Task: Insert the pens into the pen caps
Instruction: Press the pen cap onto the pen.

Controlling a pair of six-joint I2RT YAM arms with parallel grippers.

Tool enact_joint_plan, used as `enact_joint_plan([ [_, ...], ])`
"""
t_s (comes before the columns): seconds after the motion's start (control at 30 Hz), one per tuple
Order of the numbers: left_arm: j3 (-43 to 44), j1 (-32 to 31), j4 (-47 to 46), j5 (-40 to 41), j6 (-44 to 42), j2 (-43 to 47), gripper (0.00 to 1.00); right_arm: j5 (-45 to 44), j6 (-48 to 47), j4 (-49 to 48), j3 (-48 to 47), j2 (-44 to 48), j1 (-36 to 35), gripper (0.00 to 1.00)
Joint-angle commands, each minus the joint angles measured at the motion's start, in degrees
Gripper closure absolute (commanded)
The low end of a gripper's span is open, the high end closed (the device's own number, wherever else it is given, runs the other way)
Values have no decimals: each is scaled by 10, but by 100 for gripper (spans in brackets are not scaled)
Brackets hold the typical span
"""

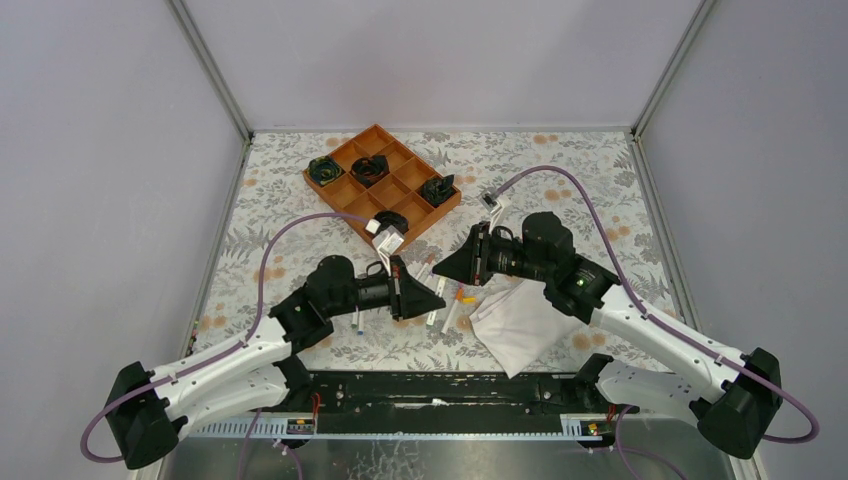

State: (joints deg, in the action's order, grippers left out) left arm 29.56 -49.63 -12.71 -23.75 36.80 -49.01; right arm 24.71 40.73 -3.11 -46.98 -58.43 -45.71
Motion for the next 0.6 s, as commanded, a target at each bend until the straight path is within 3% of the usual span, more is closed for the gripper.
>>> enact_joint_plan([
  [0.0,44,28,-89,49,15,14,100,120,2,36,17,8,-36,100],
  [0.57,57,92,-136,-16,50,8,100,205,28,2,66,-1,-96,100],
])
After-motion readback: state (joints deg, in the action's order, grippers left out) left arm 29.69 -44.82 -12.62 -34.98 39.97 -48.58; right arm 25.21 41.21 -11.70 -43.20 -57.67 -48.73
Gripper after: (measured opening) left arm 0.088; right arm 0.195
